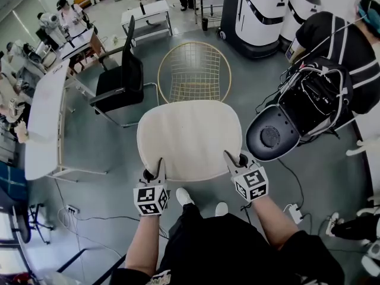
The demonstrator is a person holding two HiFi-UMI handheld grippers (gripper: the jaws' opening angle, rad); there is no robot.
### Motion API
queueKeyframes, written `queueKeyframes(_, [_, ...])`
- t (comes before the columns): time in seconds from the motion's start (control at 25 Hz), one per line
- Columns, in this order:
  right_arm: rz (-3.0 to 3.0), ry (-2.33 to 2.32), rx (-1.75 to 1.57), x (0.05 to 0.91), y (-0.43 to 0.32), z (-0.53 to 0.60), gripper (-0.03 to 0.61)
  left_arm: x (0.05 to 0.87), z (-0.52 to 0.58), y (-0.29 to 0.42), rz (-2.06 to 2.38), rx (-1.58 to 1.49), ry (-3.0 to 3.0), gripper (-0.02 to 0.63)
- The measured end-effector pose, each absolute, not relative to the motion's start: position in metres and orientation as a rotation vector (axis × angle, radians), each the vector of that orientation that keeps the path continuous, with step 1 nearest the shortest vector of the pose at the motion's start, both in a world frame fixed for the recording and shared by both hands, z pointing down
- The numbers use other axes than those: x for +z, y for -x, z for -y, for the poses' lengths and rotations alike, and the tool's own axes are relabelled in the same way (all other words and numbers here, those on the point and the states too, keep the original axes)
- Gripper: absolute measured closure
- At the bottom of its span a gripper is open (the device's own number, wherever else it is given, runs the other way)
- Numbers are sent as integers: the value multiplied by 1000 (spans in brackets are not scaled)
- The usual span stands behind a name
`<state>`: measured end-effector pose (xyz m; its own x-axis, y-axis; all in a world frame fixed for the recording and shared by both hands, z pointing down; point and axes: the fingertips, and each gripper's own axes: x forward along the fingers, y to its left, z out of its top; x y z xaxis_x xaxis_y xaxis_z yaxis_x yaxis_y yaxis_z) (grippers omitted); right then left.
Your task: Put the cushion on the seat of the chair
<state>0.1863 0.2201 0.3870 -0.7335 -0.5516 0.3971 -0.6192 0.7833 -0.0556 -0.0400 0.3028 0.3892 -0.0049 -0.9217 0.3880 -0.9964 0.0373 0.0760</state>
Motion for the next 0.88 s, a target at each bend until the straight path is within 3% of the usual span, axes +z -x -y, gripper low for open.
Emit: queueKeyframes(0.88, [2580,-1007,256,388,-44,-172,522,386,-238,188,1912,304,-2056,518])
